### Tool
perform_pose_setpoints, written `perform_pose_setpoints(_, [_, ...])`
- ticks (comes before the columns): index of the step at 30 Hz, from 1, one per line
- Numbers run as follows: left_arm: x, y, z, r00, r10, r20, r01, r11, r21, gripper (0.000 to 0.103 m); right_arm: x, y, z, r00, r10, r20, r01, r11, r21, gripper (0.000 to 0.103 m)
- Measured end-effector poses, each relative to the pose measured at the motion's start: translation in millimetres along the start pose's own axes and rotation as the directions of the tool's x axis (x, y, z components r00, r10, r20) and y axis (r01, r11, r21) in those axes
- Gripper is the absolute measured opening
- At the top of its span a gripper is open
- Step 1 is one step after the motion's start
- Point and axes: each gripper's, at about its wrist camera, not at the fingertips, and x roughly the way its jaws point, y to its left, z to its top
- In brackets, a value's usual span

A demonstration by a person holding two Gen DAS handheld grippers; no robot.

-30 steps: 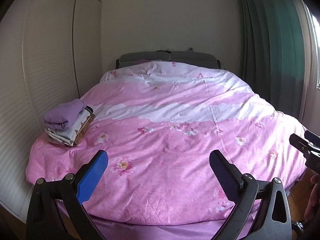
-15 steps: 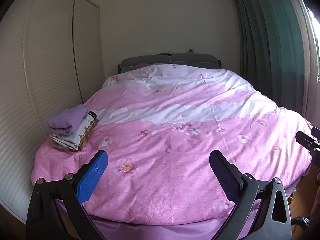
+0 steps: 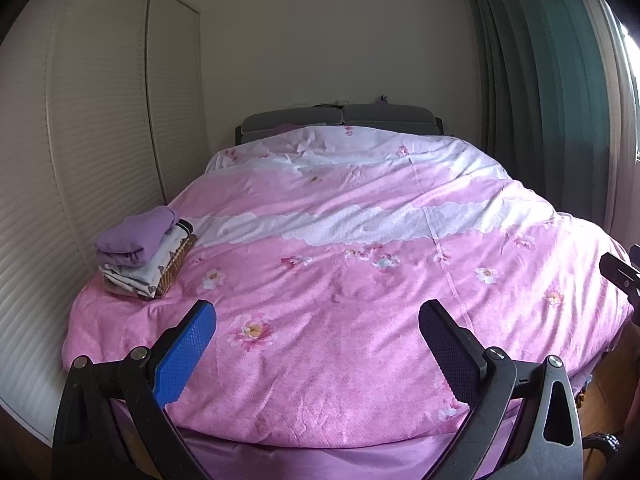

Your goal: Fold small clothes

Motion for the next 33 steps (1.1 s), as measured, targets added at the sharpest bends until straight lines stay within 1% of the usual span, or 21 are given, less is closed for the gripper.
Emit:
perform_pose_setpoints(12, [1.1, 3.0, 1.7, 1.0, 0.005, 0.0, -0.005, 1.0, 0.001, 0.103, -2.7, -1.9, 1.4, 1.0, -0.01, 0.01, 0.01, 1.0, 0.003, 0.097])
perform_pose_setpoints(23, [1.8, 3.5, 0.8, 1.0, 0.007, 0.001, -0.007, 1.0, 0.001, 0.103, 1.2, -4.9, 0.9, 1.0, -0.003, -0.009, 0.003, 1.0, -0.002, 0.097])
perform_pose_setpoints(33, [1.4, 2.4, 0.9, 1.0, 0.007, 0.001, -0.007, 1.0, 0.001, 0.103, 2.4, -5.8, 1.2, 1.0, -0.001, -0.007, 0.001, 1.0, -0.002, 0.097])
